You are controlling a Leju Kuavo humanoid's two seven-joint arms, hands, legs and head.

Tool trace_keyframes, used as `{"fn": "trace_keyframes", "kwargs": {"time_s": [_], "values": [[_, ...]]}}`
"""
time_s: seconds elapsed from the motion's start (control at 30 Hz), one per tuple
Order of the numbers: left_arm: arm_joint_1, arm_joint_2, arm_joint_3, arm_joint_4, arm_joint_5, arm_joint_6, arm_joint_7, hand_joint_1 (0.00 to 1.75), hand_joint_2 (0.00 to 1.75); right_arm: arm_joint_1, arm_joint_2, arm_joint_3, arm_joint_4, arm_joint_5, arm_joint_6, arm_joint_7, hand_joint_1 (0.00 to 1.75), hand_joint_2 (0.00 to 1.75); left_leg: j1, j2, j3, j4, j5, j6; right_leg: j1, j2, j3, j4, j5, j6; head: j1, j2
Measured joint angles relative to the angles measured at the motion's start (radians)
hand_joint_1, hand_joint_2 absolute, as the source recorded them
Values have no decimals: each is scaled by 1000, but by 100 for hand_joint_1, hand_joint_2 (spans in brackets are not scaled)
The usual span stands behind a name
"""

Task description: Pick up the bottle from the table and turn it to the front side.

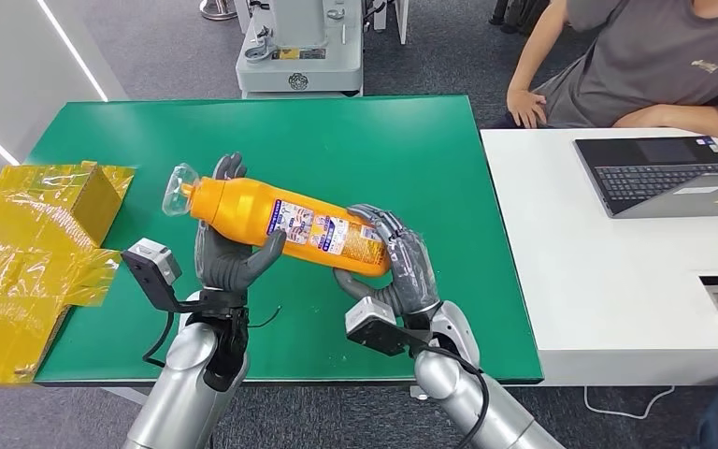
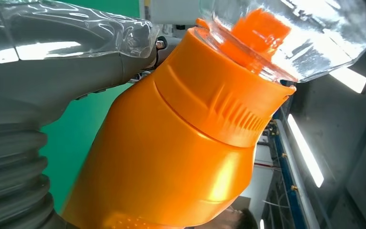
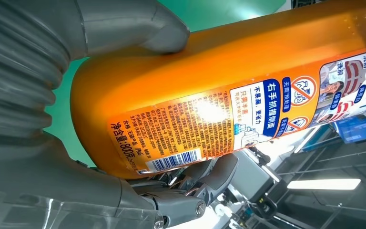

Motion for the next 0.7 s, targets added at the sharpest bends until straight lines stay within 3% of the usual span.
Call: {"fn": "trace_keyframes", "kwargs": {"time_s": [0.7], "values": [[56, 3, 13, -1, -18, 17, -2, 0, 175, 10, 0, 11, 92, 39, 2, 11, 175, 175, 0, 0, 0, 0, 0, 0, 0, 0, 0, 0, 0, 0, 0, 0]]}}
